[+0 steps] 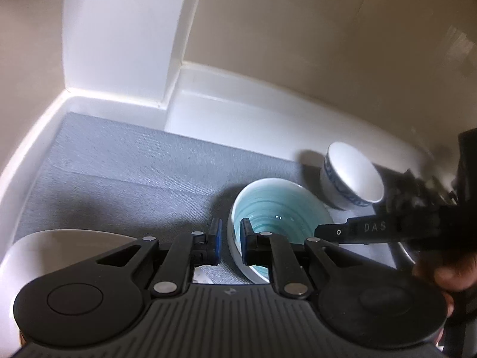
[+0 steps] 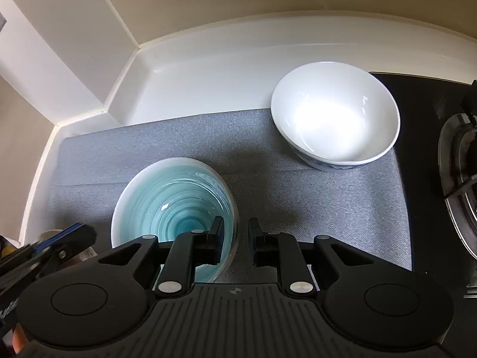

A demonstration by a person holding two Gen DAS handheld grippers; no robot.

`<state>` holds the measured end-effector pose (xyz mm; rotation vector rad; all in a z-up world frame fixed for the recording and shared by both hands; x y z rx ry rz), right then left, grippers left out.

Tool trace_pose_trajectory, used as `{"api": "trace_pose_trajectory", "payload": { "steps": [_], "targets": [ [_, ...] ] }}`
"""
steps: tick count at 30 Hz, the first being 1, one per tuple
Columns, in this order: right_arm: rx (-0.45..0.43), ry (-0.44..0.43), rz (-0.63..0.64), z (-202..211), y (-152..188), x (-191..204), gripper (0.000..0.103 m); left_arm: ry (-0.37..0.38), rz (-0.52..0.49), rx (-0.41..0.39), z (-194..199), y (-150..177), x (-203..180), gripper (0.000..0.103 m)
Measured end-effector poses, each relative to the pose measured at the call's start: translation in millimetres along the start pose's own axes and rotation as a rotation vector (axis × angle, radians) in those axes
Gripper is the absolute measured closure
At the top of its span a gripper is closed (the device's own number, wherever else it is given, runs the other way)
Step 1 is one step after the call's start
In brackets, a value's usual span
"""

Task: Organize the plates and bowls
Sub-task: 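Move the right gripper to the teal swirl bowl and grip its rim, then carry the teal bowl with the right gripper and lower it into the cream bowls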

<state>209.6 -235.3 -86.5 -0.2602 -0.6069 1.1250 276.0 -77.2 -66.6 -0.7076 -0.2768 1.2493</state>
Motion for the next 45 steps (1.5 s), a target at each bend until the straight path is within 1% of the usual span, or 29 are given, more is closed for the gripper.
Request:
{"api": "trace_pose_trajectory", "payload": {
  "steps": [3, 11, 19, 25, 27, 29, 32, 34, 38, 41, 45],
  "targets": [
    [0.01, 0.002, 0.003, -6, 1, 1, 0.084, -0.006, -0.016, 0.02, -7, 1, -4, 0.084],
    [0.011, 0.007, 0.012, -11, -2, 6, 0.084, -0.012, -0.018, 0.041, -18, 2, -5, 0.084],
    [0.015, 0.017, 0.016, -14, -1, 2, 0.084, -0.021, -0.031, 0.052, -22, 3, -7, 0.084],
    [0.018, 0.008, 0.012, -15, -2, 1, 0.085, -0.024, -0.045, 0.065, -28, 4, -12, 0.085],
    [0.017, -0.001, 0.016, -16, -2, 1, 0.087, -0.024, -0.055, 0.07, -31, 5, -13, 0.087],
    [0.016, -0.005, 0.023, -15, -2, 2, 0.094, -0.037, -0.069, 0.065, -31, 6, -14, 0.089],
    [0.013, -0.002, 0.032, -14, -2, 2, 0.095, -0.044, -0.071, 0.069, -30, 6, -15, 0.092],
    [0.012, 0.001, 0.03, -11, -1, 2, 0.095, -0.043, -0.066, 0.063, -24, 4, -16, 0.092],
    [-0.037, -0.003, 0.045, 8, -2, 7, 0.095, -0.045, -0.071, 0.021, -6, 4, -23, 0.092],
    [-0.057, 0.001, 0.048, 29, -3, 8, 0.095, -0.035, -0.067, -0.002, 13, 4, -31, 0.092],
    [-0.085, -0.016, 0.055, 63, 3, 7, 0.095, -0.021, -0.081, -0.038, 47, 10, -48, 0.091]
  ]
}}
Point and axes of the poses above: each gripper's, at about its wrist camera, not at the fingertips, and z roughly against the way its jaws point, x to its left, y to its underside, the point moved 4 cm from there along -z, roughly the way its jaws point, and after that the axes turned 6 degrees about -y, right-handed, at the moved point
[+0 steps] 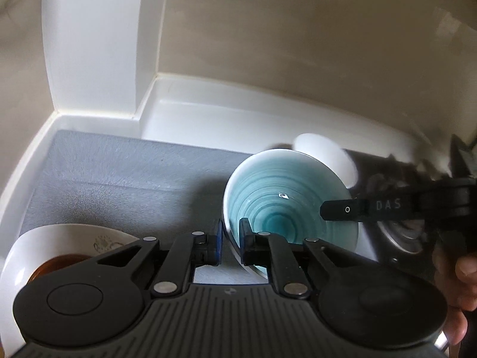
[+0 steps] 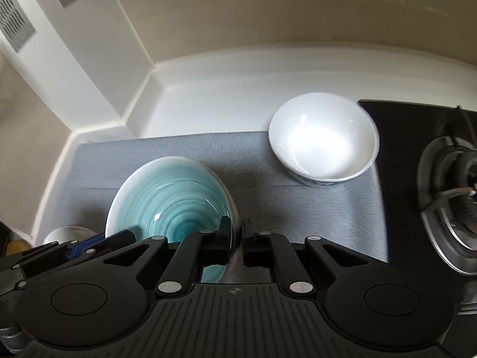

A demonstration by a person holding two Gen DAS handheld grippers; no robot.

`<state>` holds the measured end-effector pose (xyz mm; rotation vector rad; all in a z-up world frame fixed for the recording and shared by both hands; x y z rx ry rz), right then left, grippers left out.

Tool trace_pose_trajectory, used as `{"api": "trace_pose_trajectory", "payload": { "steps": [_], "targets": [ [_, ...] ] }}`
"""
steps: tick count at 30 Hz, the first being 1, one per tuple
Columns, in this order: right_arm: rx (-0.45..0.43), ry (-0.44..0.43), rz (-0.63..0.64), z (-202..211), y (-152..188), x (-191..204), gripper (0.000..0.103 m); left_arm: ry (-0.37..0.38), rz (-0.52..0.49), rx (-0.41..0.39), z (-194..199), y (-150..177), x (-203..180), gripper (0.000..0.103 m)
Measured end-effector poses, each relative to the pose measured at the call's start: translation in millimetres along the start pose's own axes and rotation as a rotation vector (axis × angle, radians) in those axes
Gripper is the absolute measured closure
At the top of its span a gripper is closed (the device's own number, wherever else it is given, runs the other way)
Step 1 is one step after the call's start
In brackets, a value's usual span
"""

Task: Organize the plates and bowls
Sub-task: 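Carry the teal bowl with the right gripper and lower it into the cream bowls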

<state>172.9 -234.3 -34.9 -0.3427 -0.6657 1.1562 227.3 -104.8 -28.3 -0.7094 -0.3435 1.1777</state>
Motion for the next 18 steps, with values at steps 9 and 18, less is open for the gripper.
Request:
{"api": "trace_pose_trajectory", "payload": {
  "steps": [9, 18],
  "targets": [
    [0.02, -0.01, -0.032, 59, 51, -26, 0.095, 0.025, -0.071, 0.002, 50, 42, -48, 0.091],
    [0.11, 0.011, -0.023, 52, 93, -43, 0.095, -0.006, -0.07, 0.095, 38, 88, -64, 0.091]
  ]
}}
Point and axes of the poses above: each gripper's, at about its wrist camera, not at the fingertips, and z roughly against the way its jaws point, x to its left, y to its underside, the point moved 4 cm from there along -z, roughly the way its jaws point, and after that the axes turned 6 degrees about -y, right-handed, at the moved point
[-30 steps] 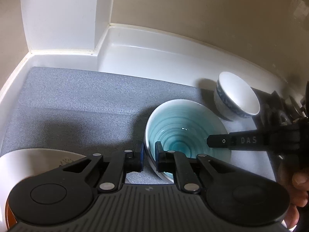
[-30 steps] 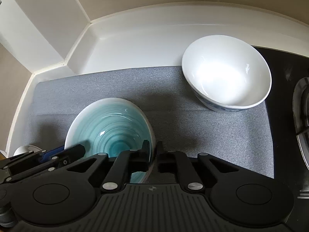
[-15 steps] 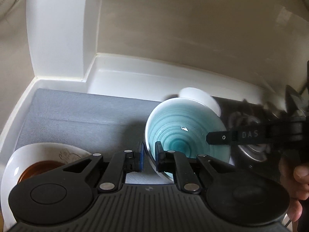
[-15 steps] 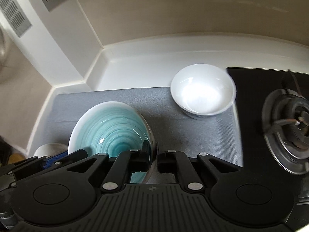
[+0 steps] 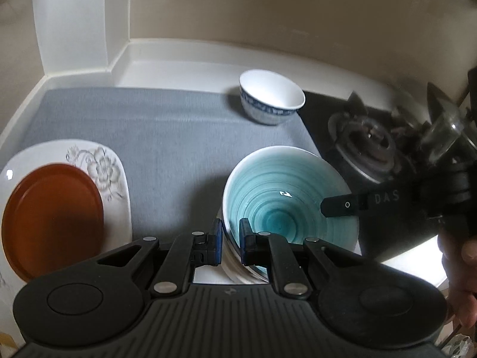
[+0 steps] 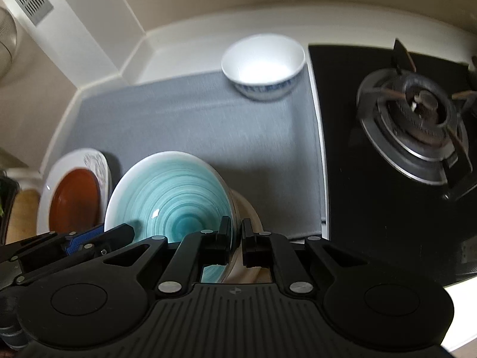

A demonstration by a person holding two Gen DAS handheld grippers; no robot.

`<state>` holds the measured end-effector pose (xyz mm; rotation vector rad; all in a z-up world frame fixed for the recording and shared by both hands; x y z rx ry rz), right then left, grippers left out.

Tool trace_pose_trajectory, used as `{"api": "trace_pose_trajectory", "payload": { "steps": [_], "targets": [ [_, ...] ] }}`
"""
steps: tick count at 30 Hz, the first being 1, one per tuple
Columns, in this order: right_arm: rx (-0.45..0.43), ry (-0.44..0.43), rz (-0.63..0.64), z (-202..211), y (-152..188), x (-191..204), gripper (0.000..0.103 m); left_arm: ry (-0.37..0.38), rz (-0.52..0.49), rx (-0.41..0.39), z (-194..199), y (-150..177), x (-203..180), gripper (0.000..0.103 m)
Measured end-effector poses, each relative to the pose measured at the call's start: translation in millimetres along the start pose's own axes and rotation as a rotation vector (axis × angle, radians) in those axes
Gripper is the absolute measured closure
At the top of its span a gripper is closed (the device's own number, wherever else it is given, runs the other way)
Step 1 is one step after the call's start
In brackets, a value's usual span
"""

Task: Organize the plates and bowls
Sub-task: 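Carry the teal bowl with the right gripper and lower it into the cream bowls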

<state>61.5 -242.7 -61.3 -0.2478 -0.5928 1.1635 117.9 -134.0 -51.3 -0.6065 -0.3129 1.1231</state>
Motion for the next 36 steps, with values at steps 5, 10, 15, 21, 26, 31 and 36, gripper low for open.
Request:
{"api": "trace_pose_trajectory", "payload": {
  "steps": [5, 10, 15, 21, 26, 31, 36],
  "targets": [
    [0.017, 0.004, 0.027, -5, 4, -4, 0.095, -0.024, 0.012, 0.024, -9, 7, -2, 0.091],
    [0.029, 0.003, 0.051, -9, 5, -3, 0.095, -0.039, 0.014, 0.035, -9, 9, -1, 0.091],
    [0.046, 0.003, 0.065, -9, 2, -2, 0.092, -0.042, 0.021, 0.035, -7, 10, -2, 0.089],
    [0.012, -0.024, 0.06, -2, -5, -8, 0.09, -0.048, 0.016, 0.002, -1, 5, -3, 0.089],
    [0.016, -0.028, 0.085, -3, -5, -6, 0.095, -0.046, 0.007, 0.013, -2, 6, -3, 0.09],
    [0.033, -0.024, 0.072, -5, -2, -7, 0.096, -0.037, -0.004, 0.01, -1, 5, -3, 0.09],
    [0.039, -0.021, 0.069, -6, 4, -4, 0.093, -0.016, -0.013, 0.002, 1, 4, 0, 0.09]
  ]
}}
Point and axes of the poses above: each gripper's, at about its wrist camera, not at the fingertips, and z roughly against the way its jaws point, x to its left, y to its underside, the point moved 4 cm from there along -z, roughly the way its jaws point, and after that the axes turned 6 degrees about -y, right-handed, at the moved point
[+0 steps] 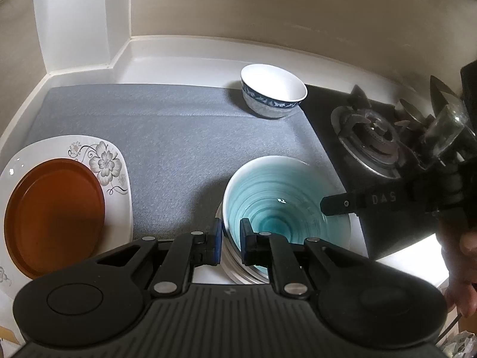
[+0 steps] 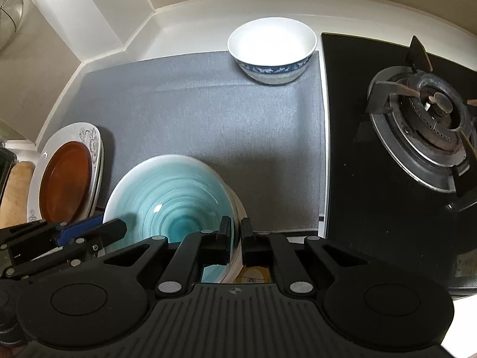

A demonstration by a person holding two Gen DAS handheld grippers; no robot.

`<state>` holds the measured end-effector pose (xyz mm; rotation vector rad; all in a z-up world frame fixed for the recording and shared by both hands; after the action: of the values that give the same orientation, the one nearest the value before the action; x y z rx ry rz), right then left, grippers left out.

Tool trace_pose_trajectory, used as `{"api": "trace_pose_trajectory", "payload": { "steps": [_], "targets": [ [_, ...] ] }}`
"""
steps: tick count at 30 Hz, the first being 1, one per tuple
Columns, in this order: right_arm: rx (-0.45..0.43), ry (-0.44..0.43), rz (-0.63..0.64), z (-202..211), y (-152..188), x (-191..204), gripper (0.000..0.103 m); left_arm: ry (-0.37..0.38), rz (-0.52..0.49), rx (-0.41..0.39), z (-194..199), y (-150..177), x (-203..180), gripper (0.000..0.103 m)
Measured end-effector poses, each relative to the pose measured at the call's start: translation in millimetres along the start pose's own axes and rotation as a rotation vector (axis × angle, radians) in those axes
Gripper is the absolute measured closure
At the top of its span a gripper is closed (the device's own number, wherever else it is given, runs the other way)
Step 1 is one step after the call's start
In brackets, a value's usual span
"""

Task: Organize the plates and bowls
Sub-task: 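Carry the teal bowl with the right gripper and lower it into the cream bowls, then open the right gripper and move it to the blue-patterned white bowl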

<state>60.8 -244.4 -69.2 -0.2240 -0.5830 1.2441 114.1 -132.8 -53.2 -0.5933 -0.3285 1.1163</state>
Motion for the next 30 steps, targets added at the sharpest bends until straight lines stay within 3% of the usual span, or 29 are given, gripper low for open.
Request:
{"api": "trace_pose_trajectory", "payload": {
  "steps": [16, 18, 22, 30],
  "targets": [
    [-0.062, 0.043, -0.046, 17, 1, 3, 0.093, 0.049, -0.062, -0.042, 7, -10, 5, 0.089],
    [-0.073, 0.046, -0.049, 19, 1, 6, 0.088, 0.055, -0.064, -0.046, 7, -11, 7, 0.088],
    [-0.105, 0.05, -0.058, 25, -2, 9, 0.083, 0.08, -0.064, -0.065, 9, -13, 11, 0.07],
    [-0.234, -0.01, -0.152, 45, -17, 2, 0.073, 0.147, -0.003, -0.143, 16, -13, 19, 0.065]
  ]
}}
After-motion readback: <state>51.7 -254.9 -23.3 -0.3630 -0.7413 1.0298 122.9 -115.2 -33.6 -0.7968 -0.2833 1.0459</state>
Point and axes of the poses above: each gripper's, at about its wrist camera, not at the fingertips, and z roughly against the way its jaws point, x to its left, y to its underside, the point moved 4 cm from there along -z, roughly the way its jaws point, and after that the axes turned 6 degrees about -y, right-handed, at the moved point
